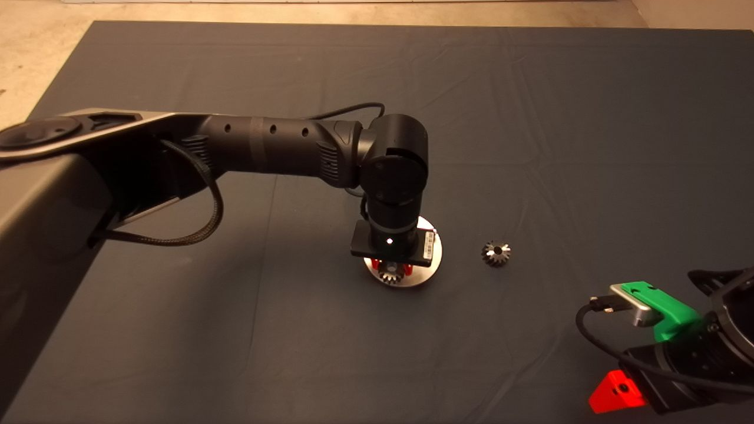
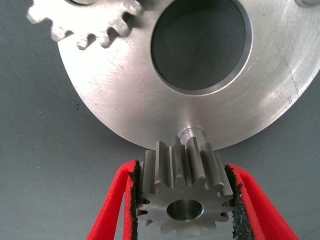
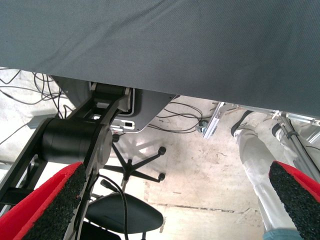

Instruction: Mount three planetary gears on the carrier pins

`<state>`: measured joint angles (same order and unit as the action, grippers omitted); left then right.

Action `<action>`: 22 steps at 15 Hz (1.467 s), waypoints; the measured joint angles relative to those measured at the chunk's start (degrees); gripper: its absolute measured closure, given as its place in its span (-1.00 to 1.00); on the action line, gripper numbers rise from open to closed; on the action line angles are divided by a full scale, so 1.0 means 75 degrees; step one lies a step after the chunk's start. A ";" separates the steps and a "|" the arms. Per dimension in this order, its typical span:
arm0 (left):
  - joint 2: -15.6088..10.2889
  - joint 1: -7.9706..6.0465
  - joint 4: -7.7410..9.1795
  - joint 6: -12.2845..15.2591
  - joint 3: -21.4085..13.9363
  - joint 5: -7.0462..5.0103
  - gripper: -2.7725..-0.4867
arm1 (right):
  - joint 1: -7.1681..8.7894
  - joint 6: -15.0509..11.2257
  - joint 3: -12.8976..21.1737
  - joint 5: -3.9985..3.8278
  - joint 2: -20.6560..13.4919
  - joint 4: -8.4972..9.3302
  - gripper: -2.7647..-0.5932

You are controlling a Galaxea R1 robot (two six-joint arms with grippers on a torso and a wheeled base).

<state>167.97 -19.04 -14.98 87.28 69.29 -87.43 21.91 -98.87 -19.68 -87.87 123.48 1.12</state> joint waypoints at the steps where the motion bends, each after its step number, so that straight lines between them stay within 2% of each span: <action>1: -0.0003 0.0000 0.0000 -0.0062 0.0003 -0.0003 0.65 | 0.0000 0.0000 0.0000 0.0000 0.0000 0.0000 -0.97; 13: 0.0067 0.0000 0.0002 -0.0548 0.0018 -0.0003 0.65 | 0.0000 0.0000 0.0000 0.0000 0.0000 0.0000 -0.97; 16: 0.0067 0.0003 0.0000 -0.0956 0.0018 -0.0003 0.65 | 0.0000 0.0000 0.0000 0.0000 0.0000 0.0000 -0.97; 17: 0.0076 0.0003 0.0000 -0.0974 0.0018 -0.0003 0.65 | 0.0000 0.0000 0.0000 0.0000 0.0000 0.0000 -0.97; 19: 0.0080 0.0000 0.0000 -0.1120 0.0018 0.0117 0.65 | 0.0000 0.0000 0.0000 0.0000 0.0000 0.0000 -0.97; 22: 0.0081 0.0000 0.0000 -0.1143 0.0036 0.0162 0.65 | 0.0000 0.0000 0.0000 0.0000 0.0000 0.0000 -0.97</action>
<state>168.58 -19.04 -14.98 78.71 69.56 -86.21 21.91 -98.87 -19.68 -87.87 123.48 1.12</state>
